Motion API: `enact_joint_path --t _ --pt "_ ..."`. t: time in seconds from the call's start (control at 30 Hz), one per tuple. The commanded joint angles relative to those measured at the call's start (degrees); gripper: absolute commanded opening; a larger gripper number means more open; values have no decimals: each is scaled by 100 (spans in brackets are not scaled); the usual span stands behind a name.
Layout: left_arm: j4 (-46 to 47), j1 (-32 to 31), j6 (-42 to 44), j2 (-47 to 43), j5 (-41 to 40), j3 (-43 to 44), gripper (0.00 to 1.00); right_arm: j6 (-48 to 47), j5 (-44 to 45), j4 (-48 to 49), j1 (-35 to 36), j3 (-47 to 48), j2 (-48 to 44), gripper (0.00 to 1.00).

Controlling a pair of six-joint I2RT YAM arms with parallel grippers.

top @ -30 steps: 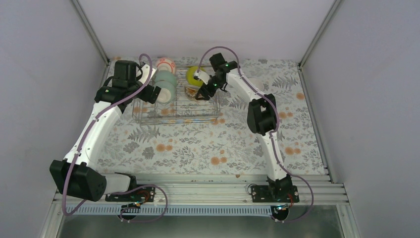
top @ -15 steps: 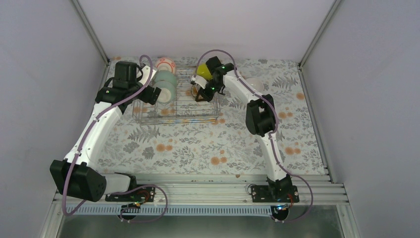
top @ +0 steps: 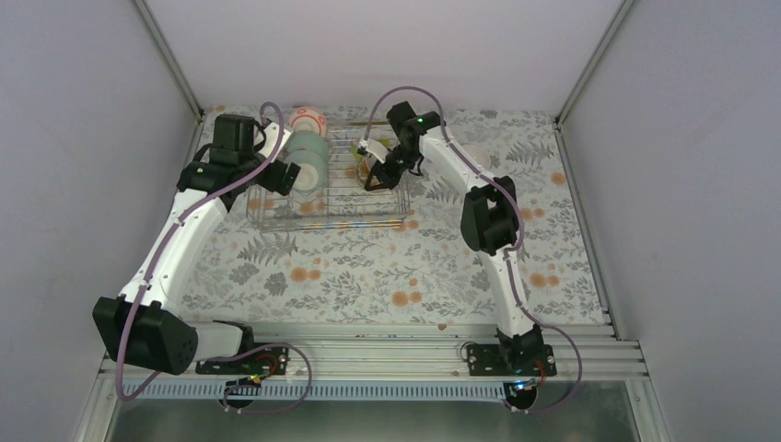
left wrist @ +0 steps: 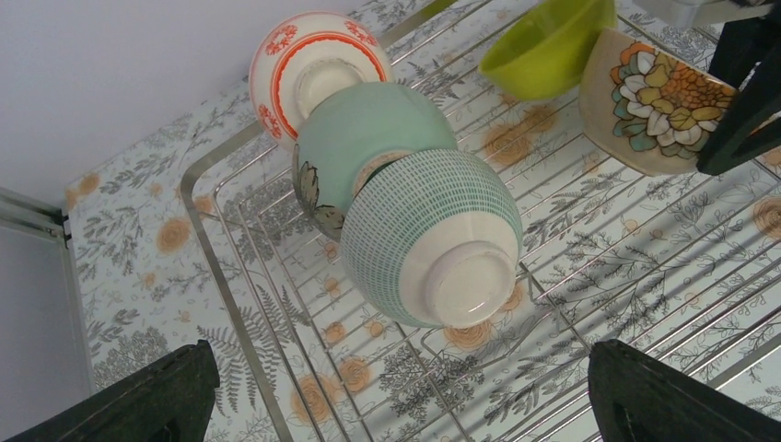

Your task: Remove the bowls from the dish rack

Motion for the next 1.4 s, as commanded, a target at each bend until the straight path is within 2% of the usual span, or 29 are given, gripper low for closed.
enact_joint_path --t 0.0,0.13,0.33,0.53,0.7,0.9,1.03,1.23,1.37 --pt "-54 31 -38 -81 92 185 100 -2 -747 -180 20 263 -483 3" --pt "-69 33 -43 -91 98 217 100 93 -730 -203 22 359 -663 3" --pt "-63 33 -21 -125 91 192 100 256 -260 -273 -25 606 -1143 3" --pt "-41 28 -20 -144 117 151 100 306 894 -338 -212 612 -1553 3" --pt "-20 30 -11 -185 64 163 100 336 1805 -274 -758 628 -1705 3" --pt "-3 28 15 -221 2 151 100 228 2698 -300 -1503 523 -1697 3" --pt "62 29 8 -221 19 65 100 115 3246 -139 -1854 99 -1642 3" --pt "93 32 0 -254 52 6 100 118 3850 198 -2003 -426 -1400 4" --pt "72 26 22 -307 37 -12 100 174 3979 274 -2015 -446 -1121 4"
